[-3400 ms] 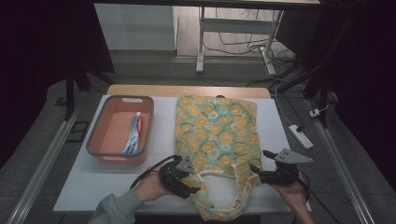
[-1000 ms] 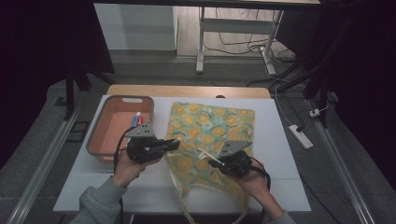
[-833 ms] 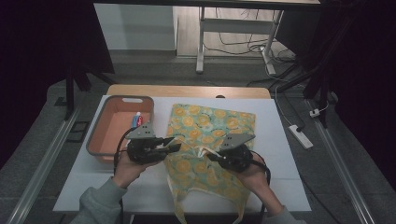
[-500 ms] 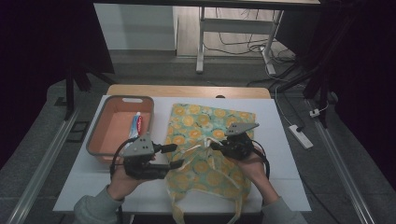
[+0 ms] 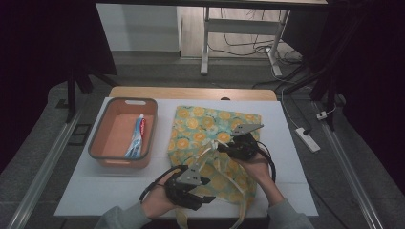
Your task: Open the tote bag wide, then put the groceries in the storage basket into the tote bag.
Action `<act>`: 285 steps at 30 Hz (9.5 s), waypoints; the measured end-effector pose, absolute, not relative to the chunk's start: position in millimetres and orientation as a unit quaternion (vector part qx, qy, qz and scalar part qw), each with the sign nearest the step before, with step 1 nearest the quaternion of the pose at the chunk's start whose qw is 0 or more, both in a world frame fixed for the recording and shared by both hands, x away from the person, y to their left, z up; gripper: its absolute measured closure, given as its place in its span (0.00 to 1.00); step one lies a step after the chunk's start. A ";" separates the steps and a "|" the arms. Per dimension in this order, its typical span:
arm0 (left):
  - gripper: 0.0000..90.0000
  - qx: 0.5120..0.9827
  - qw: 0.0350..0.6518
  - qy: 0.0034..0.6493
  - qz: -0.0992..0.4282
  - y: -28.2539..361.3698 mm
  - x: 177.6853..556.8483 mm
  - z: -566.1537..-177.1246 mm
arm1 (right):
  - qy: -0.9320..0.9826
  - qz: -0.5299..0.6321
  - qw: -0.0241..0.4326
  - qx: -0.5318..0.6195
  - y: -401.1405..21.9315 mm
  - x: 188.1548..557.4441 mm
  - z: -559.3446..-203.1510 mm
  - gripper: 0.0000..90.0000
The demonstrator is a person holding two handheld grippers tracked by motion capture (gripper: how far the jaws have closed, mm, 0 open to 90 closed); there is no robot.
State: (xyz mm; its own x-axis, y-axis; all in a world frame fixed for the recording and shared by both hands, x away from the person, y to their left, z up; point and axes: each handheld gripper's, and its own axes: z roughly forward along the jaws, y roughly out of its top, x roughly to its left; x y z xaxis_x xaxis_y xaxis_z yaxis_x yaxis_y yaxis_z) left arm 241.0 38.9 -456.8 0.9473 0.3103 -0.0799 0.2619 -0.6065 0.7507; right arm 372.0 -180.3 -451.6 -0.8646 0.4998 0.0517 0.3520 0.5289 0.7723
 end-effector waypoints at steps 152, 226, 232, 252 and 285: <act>0.99 0.839 0.407 0.349 0.101 107.9 364.1 -446.5 | 0.821 0.423 0.119 0.363 -289.4 307.9 -439.1 0.99; 0.25 0.794 0.211 0.558 0.112 233.2 434.1 -487.5 | 0.819 0.455 0.104 0.334 -266.4 323.6 -450.1 0.99; 0.22 0.803 0.180 0.562 0.089 229.7 443.4 -505.6 | 0.821 0.452 0.104 0.334 -266.4 323.2 -451.3 0.99; 0.59 0.779 0.169 0.601 0.062 244.9 448.9 -509.3 | 0.817 0.454 0.111 0.339 -270.8 323.7 -450.0 0.99; 0.84 0.767 0.352 0.522 0.125 280.0 402.6 -434.8 | 0.812 0.459 0.115 0.342 -274.1 324.6 -450.5 0.98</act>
